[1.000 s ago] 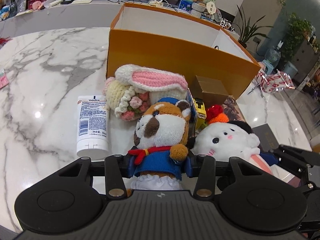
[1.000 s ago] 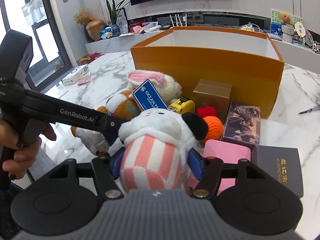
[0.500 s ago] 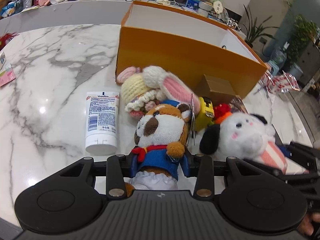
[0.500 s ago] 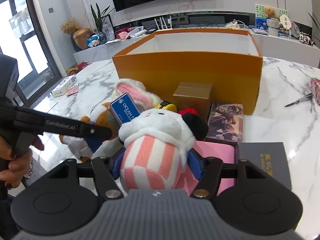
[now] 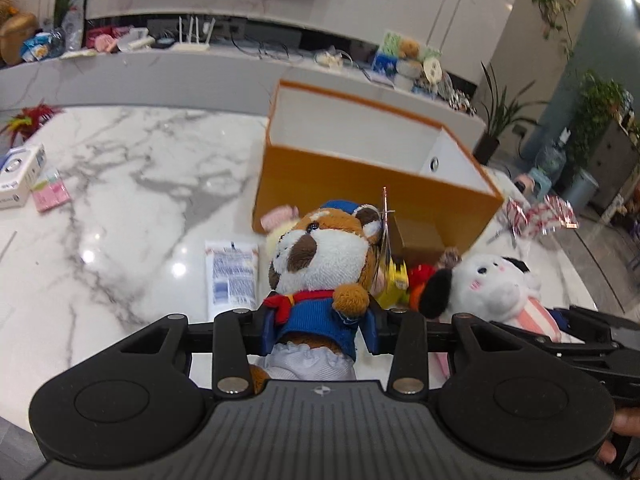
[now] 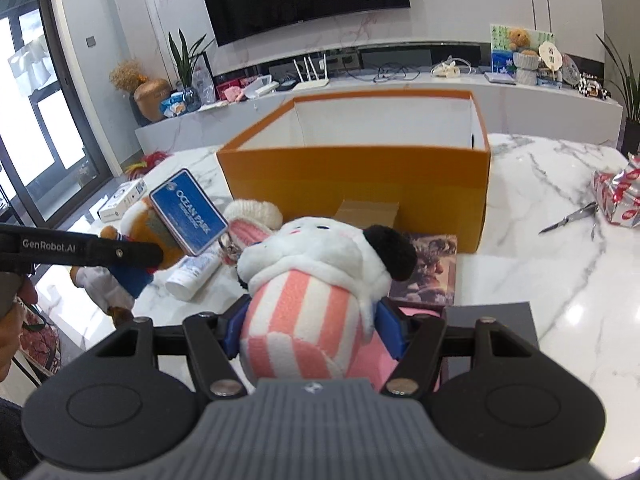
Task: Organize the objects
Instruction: 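Lift both plushes and carry them over the orange box with both grippers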
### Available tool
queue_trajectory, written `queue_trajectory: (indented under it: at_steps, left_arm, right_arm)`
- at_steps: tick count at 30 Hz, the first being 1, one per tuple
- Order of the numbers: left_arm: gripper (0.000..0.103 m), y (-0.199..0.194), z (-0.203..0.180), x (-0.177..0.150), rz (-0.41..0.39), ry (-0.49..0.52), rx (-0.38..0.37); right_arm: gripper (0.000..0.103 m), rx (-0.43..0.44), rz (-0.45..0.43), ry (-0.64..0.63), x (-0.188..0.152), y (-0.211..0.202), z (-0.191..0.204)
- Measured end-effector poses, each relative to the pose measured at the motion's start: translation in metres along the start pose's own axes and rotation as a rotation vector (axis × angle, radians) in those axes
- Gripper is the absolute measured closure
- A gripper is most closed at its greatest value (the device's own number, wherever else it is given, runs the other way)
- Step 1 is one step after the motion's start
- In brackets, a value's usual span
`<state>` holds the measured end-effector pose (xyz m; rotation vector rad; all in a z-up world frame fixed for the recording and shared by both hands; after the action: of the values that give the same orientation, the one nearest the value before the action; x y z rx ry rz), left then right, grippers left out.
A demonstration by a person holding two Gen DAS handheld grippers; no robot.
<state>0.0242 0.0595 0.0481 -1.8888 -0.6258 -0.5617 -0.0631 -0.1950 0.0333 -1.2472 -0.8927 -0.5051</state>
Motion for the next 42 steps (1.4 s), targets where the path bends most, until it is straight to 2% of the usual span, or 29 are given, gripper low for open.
queue_trajectory:
  at_steps: [4, 9, 12, 15, 20, 26, 33, 42]
  left_arm:
    - [0.057, -0.007, -0.014, 0.016, -0.046, 0.023, 0.015]
    - [0.057, -0.008, -0.036, 0.058, -0.1, 0.052, 0.017]
    - [0.057, 0.001, -0.052, 0.084, -0.141, 0.086, 0.048]
    - [0.057, 0.024, -0.065, 0.11, -0.138, 0.098, 0.064]
    - [0.057, 0.086, -0.075, 0.155, -0.058, 0.097, 0.11]
    - [0.057, 0.166, -0.068, 0.18, 0.094, 0.104, 0.164]
    - [0.057, 0.223, -0.066, 0.172, 0.211, 0.1, 0.191]
    - [0.057, 0.258, -0.07, 0.152, 0.351, 0.148, 0.225]
  right_arm:
    - [0.037, -0.012, -0.028, 0.009, 0.015, -0.008, -0.003]
    - [0.037, -0.025, -0.089, 0.002, 0.054, -0.015, -0.014]
    - [0.036, -0.043, -0.111, -0.01, 0.085, -0.006, -0.026]
    - [0.036, -0.055, -0.106, 0.002, 0.117, 0.018, -0.046]
    - [0.036, -0.075, -0.009, 0.003, 0.164, 0.081, -0.082]
    - [0.036, -0.054, 0.158, -0.013, 0.186, 0.154, -0.108]
    - [0.036, -0.033, 0.32, -0.035, 0.181, 0.214, -0.12]
    - [0.036, -0.036, 0.491, -0.059, 0.171, 0.252, -0.124]
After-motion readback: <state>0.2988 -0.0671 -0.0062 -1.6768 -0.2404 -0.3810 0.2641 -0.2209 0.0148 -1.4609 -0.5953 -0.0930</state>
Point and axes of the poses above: each gripper's, at about its wrist camera, not at the fingertips, and y roughly the way its jaws point, z to its left, x to its top, the point moved 1 cm from there along y, roughly the way its jaws point, and after that the axes turned 11 degrees about -y, right-handed, at the moved point
